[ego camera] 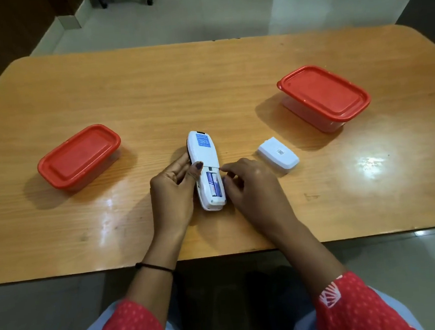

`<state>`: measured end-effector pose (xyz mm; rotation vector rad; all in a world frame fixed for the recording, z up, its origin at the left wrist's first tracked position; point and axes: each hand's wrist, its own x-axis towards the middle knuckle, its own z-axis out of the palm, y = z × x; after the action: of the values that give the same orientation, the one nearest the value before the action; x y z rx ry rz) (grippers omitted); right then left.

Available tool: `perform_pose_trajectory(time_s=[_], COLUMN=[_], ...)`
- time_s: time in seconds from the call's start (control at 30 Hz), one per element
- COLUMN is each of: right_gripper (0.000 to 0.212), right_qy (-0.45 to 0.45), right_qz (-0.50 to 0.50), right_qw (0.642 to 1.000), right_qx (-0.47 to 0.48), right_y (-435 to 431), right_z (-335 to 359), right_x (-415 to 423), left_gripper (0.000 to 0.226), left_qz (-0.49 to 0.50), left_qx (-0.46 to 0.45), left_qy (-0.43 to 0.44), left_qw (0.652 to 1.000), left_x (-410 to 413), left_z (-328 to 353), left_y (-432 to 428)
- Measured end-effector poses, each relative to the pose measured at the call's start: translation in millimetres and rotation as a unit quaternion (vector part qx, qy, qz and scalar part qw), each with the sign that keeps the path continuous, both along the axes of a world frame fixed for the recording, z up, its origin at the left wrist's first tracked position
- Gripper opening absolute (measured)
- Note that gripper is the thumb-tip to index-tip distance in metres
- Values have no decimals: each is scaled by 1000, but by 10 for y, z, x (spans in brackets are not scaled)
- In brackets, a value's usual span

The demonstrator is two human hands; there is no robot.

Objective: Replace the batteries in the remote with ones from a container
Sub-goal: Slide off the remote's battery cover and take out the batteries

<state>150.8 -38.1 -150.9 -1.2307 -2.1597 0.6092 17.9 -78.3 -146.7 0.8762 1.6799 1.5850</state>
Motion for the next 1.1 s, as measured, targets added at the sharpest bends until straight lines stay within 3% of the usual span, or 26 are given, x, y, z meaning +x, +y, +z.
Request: perform_pose_trajectory(time_s=[0.27,0.37,0.47,0.53,0.93,1.1], right_gripper=[24,19,19,21,17,16], right_qy=[17,20,27,23,-117,-123], right_qz=[14,14,10,9,-40,-6], right_qw=[1000,1000,1000,1000,988,992], right_qx=[-11,-7,7,11,89,14], right_y=[28,44,49,29,-116,-101], right_z=[-6,0,6,15,112,112], right_x=[-25,-35,-47,-69,-357,-429], left_gripper=[40,64,92,98,83,80], left_qz=[-77,-141,-201,-221,-203,-184], left_qx=[-66,-96,-126,-131,-84,-79], left_qy=[179,200,287,319,389,396], left_qw=[979,965,928,912,895,896], left_x=[-114,-191,-207,-180,-178,-127], left_z=[0,72,132,144,-134,-177], left_y=[-101,-215,-289,-293,-208,-210])
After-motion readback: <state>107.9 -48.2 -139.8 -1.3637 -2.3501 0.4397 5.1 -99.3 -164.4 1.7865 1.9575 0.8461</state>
